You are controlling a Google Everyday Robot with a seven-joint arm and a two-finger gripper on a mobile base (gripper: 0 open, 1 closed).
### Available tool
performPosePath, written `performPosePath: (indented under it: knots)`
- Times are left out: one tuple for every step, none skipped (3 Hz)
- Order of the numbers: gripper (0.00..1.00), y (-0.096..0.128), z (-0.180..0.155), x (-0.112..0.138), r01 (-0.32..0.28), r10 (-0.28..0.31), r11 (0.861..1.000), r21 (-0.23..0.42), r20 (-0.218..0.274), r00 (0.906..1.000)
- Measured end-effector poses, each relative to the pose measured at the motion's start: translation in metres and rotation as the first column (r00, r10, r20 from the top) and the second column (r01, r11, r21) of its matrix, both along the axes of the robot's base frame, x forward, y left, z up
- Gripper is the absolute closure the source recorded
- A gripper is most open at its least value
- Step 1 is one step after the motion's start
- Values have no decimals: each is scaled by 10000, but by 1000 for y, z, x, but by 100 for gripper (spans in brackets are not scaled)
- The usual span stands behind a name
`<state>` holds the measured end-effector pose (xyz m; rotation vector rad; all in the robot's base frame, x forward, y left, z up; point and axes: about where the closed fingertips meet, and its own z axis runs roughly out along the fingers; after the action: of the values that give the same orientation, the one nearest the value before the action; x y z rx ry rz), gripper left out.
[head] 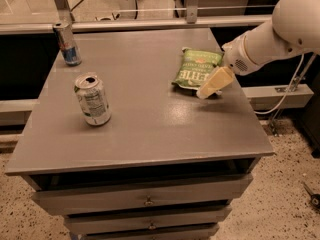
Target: Move green jalapeno chip bag near redbull can
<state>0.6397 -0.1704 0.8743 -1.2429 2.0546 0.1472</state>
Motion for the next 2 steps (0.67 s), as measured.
performPosePath:
  knots:
    - [4, 0, -13, 20, 100, -105, 9989, 469, 102, 9999]
    - [18, 7, -15, 31, -27, -8, 9949, 1006, 346, 9994]
